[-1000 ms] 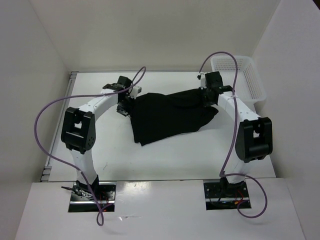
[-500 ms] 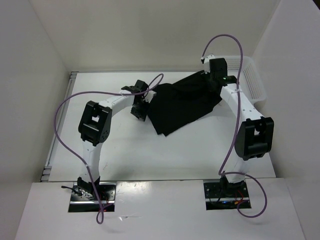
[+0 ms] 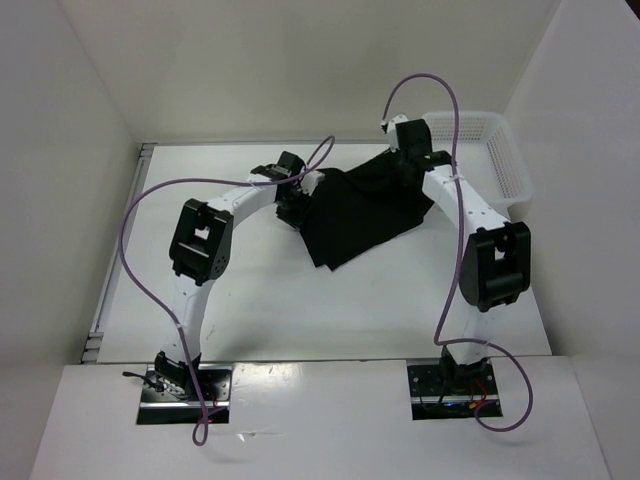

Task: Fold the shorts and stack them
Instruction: Fold the shorts

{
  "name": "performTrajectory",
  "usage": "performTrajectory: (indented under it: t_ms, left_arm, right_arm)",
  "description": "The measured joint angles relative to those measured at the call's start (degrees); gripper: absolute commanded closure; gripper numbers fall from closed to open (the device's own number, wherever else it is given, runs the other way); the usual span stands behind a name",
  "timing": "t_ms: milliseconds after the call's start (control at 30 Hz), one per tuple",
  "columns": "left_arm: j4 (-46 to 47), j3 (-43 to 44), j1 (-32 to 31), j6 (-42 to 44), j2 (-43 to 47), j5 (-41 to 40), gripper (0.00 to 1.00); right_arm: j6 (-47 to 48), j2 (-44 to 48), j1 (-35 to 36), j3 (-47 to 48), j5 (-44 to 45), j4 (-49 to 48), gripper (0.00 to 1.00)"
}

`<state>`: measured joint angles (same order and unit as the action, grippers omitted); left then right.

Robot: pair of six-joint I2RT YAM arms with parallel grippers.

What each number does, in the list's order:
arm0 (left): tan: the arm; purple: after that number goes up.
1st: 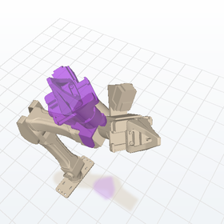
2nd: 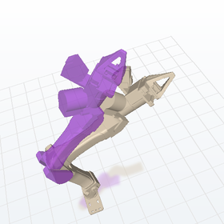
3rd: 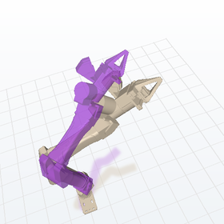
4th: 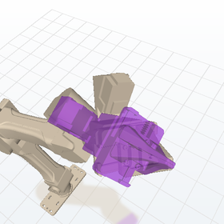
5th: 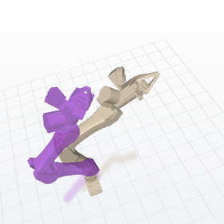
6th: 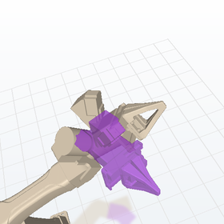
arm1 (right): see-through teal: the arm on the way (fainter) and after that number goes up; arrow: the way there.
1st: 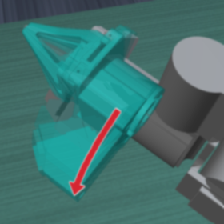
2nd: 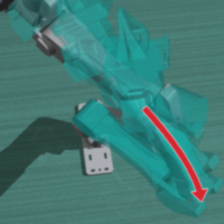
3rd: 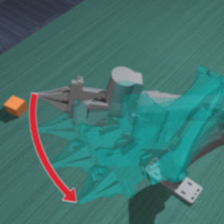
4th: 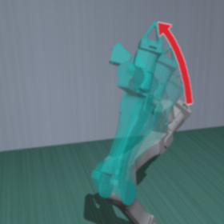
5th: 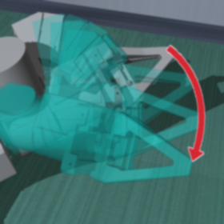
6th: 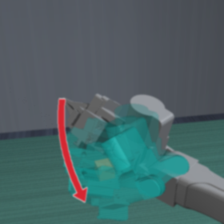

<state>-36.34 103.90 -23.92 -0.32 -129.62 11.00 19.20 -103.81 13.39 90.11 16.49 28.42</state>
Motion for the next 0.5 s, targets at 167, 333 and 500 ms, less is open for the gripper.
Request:
performTrajectory:
  t_ms: [167,333,500]
  left_arm:
    - [0.7,0.9,-0.3,0.1,-0.8,0.9,0.81]
    - [0.8,0.9,-0.3,0.1,-1.0,0.9,0.86]
    - [1.1,0.7,-0.3,0.0,-1.0,1.1,0.87]
  right_arm:
    - [-0.3,0.0,6.1,2.4,0.5,0.6,1.00]
    - [-3.5,-0.6,11.1,5.2,0.1,3.2,1.00]
    - [-9.2,-3.0,14.0,8.7,-2.6,7.2,1.00]
